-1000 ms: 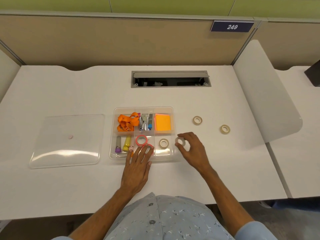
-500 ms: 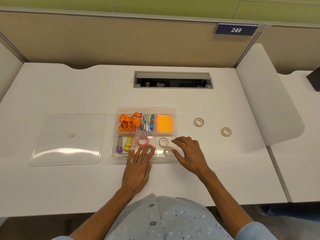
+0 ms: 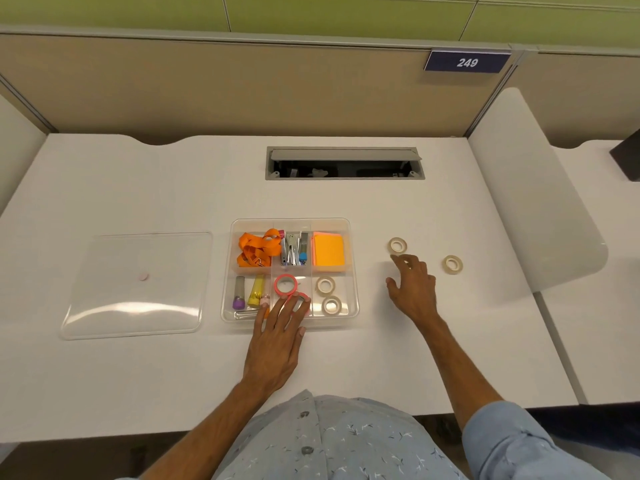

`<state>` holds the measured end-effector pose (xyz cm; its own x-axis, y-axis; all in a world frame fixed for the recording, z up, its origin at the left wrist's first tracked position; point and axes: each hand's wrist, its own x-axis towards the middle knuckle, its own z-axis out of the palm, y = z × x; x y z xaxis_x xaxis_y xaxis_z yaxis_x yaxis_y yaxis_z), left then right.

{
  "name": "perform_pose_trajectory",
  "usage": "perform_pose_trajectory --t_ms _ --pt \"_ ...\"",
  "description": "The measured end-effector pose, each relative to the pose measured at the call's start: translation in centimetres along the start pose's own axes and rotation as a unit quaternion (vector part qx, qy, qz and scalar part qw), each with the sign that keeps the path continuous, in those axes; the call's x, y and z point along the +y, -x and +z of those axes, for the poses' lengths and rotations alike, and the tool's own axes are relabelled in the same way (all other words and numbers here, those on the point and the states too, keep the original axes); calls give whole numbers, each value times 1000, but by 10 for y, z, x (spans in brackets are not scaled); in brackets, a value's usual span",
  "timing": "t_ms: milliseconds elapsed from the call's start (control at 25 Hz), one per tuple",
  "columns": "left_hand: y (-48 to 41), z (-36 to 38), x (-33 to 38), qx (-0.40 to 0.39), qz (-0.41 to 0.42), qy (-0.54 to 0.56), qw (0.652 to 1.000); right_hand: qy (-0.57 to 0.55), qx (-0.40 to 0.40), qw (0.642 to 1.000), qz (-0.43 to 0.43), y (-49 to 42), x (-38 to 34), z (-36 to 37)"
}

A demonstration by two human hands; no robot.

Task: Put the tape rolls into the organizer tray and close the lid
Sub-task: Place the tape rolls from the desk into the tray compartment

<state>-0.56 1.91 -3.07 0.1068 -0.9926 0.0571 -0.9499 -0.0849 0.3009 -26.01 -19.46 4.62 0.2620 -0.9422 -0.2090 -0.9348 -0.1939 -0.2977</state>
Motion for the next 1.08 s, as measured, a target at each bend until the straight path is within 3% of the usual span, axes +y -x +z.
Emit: perform_pose_trajectory --t_ms 240,520,640,760,920,1080 --pt "1 -1 0 2 -1 1 1000 42 -14 999 1 -11 -3 1" --pt "0 1 1 -1 -4 -3 1000 67 52 996 -2 7 1 16" --pt "0 2 -1 4 -2 4 1000 35 53 998 -5 16 8 24" --pt "1 2 -1 2 1 5 1000 -71 66 995 -1 24 9 28" --pt "1 1 -1 1 2 3 1000 -201 77 971 -105 34 -3 27" --pt "1 1 -1 1 2 4 1000 -194 16 956 -219 39 -26 19"
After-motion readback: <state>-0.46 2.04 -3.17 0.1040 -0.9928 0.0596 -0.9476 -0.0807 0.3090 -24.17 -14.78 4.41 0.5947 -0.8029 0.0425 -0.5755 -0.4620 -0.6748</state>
